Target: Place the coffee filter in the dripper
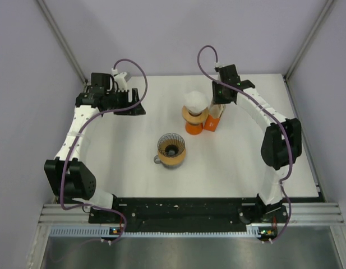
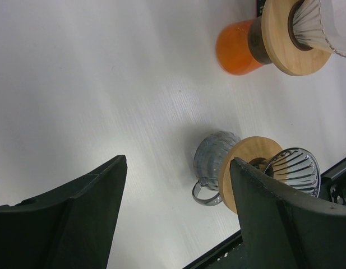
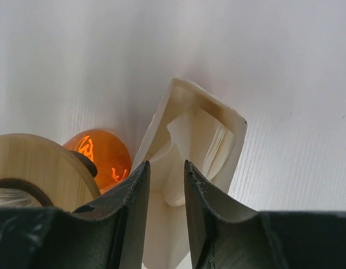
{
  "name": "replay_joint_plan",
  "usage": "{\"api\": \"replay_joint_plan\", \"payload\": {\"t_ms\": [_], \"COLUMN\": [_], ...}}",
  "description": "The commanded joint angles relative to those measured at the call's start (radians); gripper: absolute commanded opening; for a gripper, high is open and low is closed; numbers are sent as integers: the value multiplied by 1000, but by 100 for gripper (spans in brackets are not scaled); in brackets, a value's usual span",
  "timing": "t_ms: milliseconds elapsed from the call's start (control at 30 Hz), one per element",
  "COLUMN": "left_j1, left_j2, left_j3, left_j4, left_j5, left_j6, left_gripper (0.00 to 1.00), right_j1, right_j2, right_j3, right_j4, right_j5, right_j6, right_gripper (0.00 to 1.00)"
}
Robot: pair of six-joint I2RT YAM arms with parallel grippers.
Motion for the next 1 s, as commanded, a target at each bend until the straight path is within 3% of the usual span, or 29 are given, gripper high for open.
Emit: {"api": "replay_joint_plan", "payload": {"t_ms": [0,467,567,733,967], "left_j1": [13,32,35,39,42], "left_j2": [-46,-52,-53,-55,-53], "left_j3": [-11,-19,-21,-22,-22], "left_j4": [40,47,47,49,49], "left_j5": [30,60,61,70,81], "left_j6": [-5,-12,-13,-15,-13], "left_gripper": [79,79,79,79,79], "right_j1": [2,0,0,2,0], "right_j2": [25,115,123,100,13], "right_j3": [64,110,115,108,98], "right_j4": [-1,-1,-1,-1,-1], "right_j5": [48,14,0,-3,3], "right_j6": [-29,-79,-91,-95,-91], "right_gripper": [31,34,25,0,0]}}
